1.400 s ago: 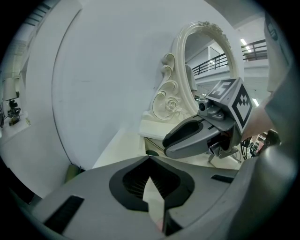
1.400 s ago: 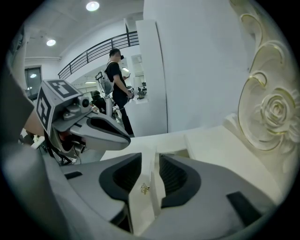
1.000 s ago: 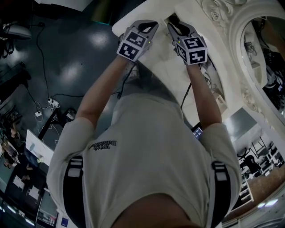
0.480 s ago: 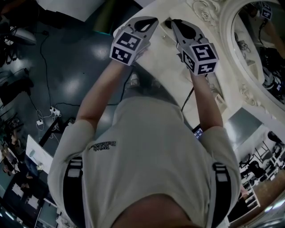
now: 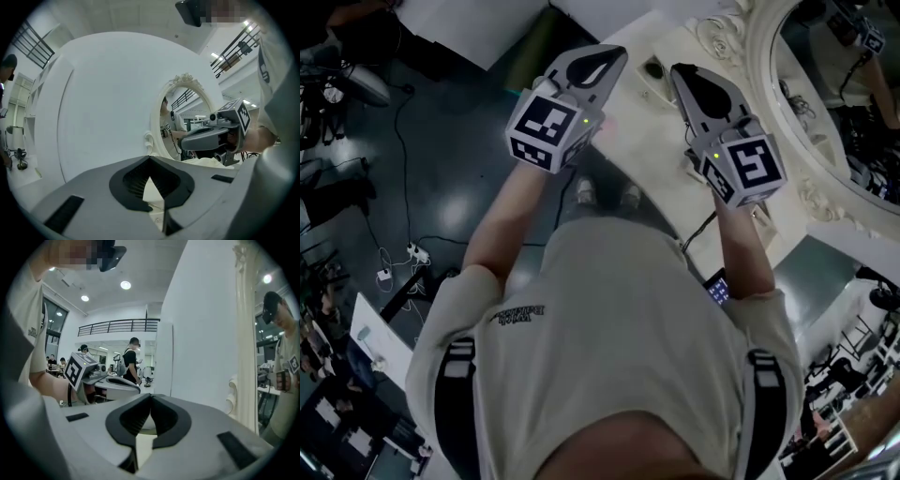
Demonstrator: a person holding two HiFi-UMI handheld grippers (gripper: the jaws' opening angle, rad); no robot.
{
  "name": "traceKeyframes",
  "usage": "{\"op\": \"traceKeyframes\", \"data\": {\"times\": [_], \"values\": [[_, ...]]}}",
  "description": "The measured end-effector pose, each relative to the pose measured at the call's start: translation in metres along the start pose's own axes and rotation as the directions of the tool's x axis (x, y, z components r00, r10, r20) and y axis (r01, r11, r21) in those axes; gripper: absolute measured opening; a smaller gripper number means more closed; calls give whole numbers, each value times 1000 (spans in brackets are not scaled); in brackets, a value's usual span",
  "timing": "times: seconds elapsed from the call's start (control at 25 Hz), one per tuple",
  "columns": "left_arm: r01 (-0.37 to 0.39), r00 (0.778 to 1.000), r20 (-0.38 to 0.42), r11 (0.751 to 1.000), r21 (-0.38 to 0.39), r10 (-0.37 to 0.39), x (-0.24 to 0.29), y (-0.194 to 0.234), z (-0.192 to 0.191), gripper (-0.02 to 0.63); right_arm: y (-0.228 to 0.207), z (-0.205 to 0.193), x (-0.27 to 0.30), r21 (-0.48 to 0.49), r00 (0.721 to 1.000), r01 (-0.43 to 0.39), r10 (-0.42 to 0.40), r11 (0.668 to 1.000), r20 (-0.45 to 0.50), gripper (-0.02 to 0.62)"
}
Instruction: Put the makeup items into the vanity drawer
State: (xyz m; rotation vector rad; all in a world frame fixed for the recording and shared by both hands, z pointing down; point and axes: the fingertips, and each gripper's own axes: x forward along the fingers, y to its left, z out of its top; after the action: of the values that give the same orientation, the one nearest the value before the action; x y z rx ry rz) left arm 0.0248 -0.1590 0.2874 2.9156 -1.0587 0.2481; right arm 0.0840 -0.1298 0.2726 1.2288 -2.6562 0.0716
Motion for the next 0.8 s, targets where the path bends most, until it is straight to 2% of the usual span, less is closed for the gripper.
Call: {"op": "traceKeyframes", "data": {"times": [0.2,0.44,0.64,0.8], "values": [[-19,998,57,999,28,18,-34,-16,28,14,24,26,-29,-20,998,-13,14,1000,56,6],[-38,994,106,999,33,34,-73,-41,39,14,54,37,-58,-21,991,-18,20,1000,130,5],[-48,991,128,997,52,41,-99,-59,36,14,74,39,-75,-67,989,-10,20,998,146,5],[-80,985,152,997,18,77,-116,-63,38,12,89,37,-82,-76,989,-32,42,997,144,5]]}}
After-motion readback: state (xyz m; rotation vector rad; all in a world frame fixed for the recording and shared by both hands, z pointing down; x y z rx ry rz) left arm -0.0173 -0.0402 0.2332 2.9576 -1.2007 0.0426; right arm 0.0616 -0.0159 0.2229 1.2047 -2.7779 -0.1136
